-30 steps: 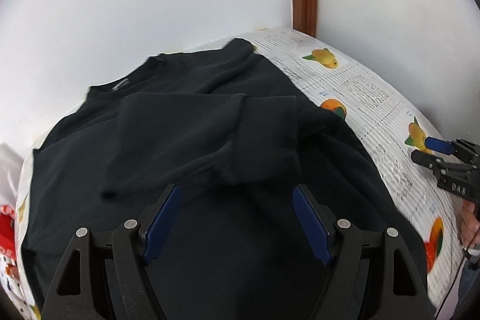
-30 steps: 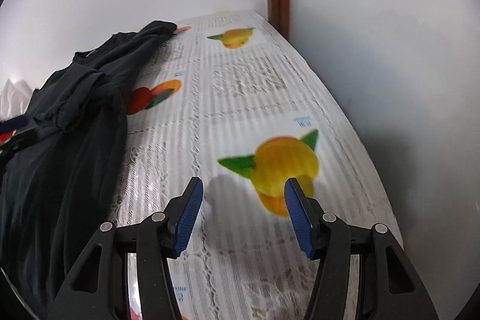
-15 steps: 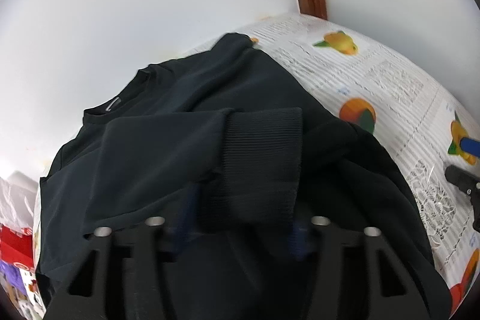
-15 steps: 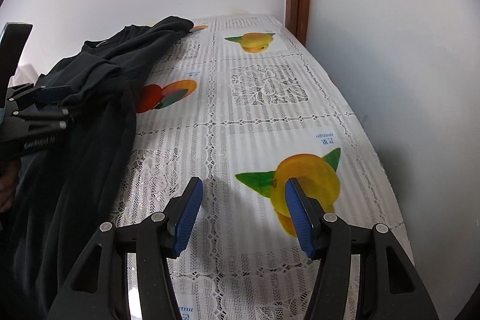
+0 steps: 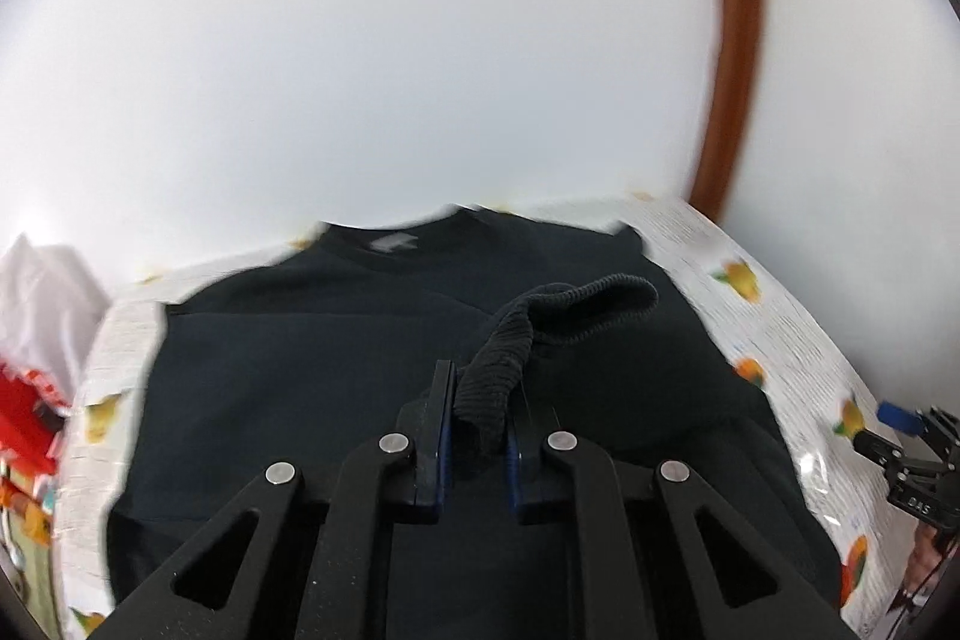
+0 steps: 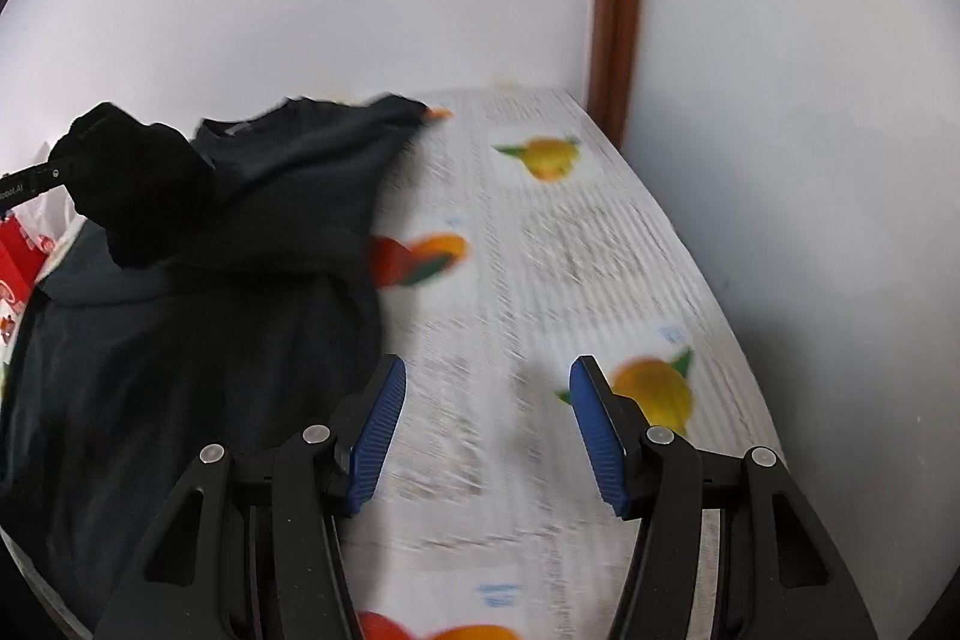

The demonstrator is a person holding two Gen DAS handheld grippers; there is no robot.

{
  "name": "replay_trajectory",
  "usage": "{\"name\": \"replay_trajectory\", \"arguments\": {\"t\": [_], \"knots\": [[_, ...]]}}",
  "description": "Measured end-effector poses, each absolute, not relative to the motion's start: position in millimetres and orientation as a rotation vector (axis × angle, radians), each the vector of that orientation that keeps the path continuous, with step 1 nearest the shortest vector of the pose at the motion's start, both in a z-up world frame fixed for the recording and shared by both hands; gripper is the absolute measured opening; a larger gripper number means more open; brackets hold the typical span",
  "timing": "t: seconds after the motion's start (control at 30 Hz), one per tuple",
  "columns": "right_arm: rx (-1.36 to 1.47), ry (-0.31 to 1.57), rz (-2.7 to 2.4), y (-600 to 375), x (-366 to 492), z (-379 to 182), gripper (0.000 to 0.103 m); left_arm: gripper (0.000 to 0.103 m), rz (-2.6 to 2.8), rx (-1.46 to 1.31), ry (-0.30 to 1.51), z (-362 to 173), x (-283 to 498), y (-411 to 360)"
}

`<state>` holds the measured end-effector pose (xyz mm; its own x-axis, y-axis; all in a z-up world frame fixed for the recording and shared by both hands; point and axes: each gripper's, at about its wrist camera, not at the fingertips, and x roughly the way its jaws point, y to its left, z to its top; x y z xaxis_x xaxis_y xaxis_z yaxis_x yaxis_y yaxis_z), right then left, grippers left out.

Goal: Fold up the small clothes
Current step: 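Grasp the ribbed sleeve cuff with the left gripper and fold it down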

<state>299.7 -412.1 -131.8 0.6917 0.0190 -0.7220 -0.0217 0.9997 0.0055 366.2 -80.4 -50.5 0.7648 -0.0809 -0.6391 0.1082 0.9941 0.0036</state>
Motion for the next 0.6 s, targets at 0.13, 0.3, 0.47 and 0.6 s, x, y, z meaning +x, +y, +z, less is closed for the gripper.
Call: {"name": "replay_trajectory", "arguments": {"t": [0.13, 0.3, 0.47, 0.6], "knots": [[-0.027, 0.800, 0.065, -371.0, 313.4, -118.4, 0.057, 0.013, -0.045, -0.043, 0.691, -44.2, 367.4, -11.4], [-0.050, 0.818, 0.111, -324.2, 338.7, -117.2, 0.057, 0.013, 0.028, -0.172, 0.736, -64.1, 372.0, 69.4], [-0.084, 0.847, 0.133, -294.2, 352.0, -126.6, 0.057, 0.014, 0.040, -0.300, 0.855, -112.9, 380.0, 119.2], [-0.109, 0.873, 0.131, -282.3, 355.8, -135.5, 0.057, 0.020, 0.069, -0.338, 0.923, -145.9, 378.5, 138.1]]}}
